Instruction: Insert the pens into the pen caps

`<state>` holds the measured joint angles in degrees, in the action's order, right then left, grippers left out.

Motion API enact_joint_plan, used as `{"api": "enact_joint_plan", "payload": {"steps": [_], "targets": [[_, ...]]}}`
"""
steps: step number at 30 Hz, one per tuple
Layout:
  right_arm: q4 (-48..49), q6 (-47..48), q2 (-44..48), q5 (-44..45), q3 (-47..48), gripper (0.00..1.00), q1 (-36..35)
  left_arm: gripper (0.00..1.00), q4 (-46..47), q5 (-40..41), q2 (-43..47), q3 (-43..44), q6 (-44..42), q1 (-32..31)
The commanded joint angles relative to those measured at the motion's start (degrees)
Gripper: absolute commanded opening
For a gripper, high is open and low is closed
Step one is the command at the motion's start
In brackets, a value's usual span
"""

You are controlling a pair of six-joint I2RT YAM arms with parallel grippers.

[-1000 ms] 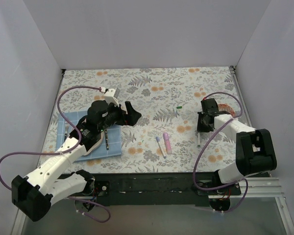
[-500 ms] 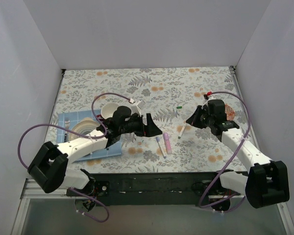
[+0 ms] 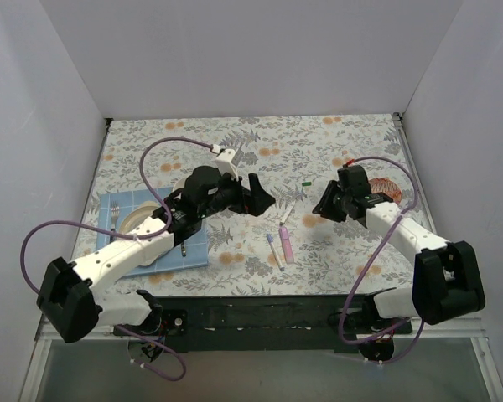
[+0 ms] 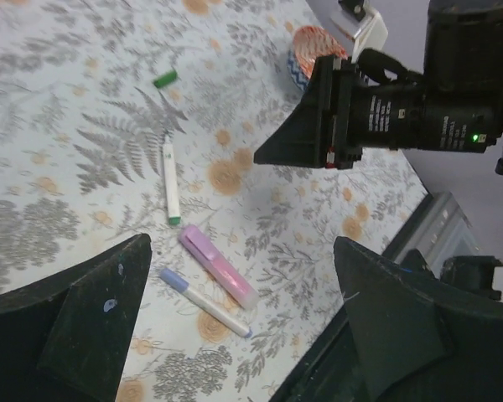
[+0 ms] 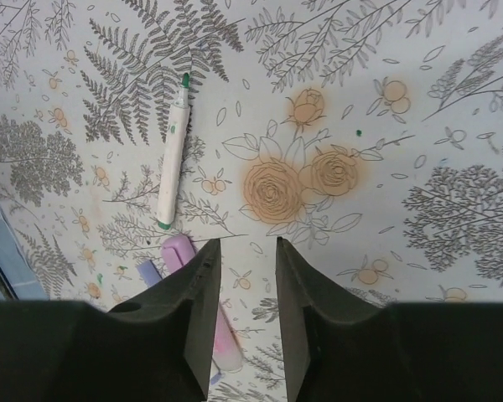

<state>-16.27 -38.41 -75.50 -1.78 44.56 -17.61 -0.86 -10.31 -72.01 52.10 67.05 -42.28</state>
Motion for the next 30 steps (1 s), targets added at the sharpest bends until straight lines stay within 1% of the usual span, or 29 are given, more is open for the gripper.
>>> {"api": "enact_joint_plan", "payload": {"steps": [1, 2, 6, 9, 16, 18, 21, 23, 26, 29, 30], "targets": [[-1.39, -7.11, -4.90, 4.67, 7.19, 0.41, -4.26, 0.90, -9.59, 14.59, 7.92, 2.66, -8.42, 0.09], [-1.57, -7.72, -6.22, 5.46, 8.34, 0.42, -5.24, 0.91, -9.51, 18.27, 9.15, 1.96, -9.38, 0.09], [-7.09, -10.36, -14.39, 9.68, 16.16, 0.45, -8.93, 0.92, -9.59, 24.26, 14.78, -1.38, -11.76, 0.09], [-9.38, -11.94, -19.39, 11.88, 21.88, 0.47, -11.39, 0.93, -9.86, 25.95, 17.60, -3.58, -12.64, 0.09], [-17.81, -14.67, -31.27, 16.01, 35.76, 0.48, -15.35, 0.94, -9.86, 25.42, 18.39, -4.28, -12.38, 0.09], [-18.97, -15.11, -34.87, 16.37, 39.62, 0.49, -16.14, 0.94, -9.77, 24.90, 18.39, -4.28, -12.38, 0.09], [-20.11, -15.46, -38.66, 16.02, 43.50, 0.49, -17.19, 0.94, -9.95, 24.19, 18.66, -4.28, -12.47, 0.09], [-19.59, -15.81, -40.15, 17.60, 44.56, 0.49, -17.90, 0.94, -9.95, 24.28, 19.01, -4.37, -12.55, 0.09], [-19.32, -15.99, -42.34, 17.69, 46.67, 0.49, -18.69, 0.94, -9.95, 24.54, 19.54, -4.55, -12.55, 0.09], [-25.20, -18.01, -44.89, 19.71, 49.83, 0.49, -19.13, 0.94, -9.95, 24.63, 19.80, -4.55, -12.64, 0.09], [-25.56, -18.53, -45.08, 20.06, 49.84, 0.49, -19.39, 0.94, -9.95, 24.63, 19.80, -4.63, -12.64, 0.09]]}}
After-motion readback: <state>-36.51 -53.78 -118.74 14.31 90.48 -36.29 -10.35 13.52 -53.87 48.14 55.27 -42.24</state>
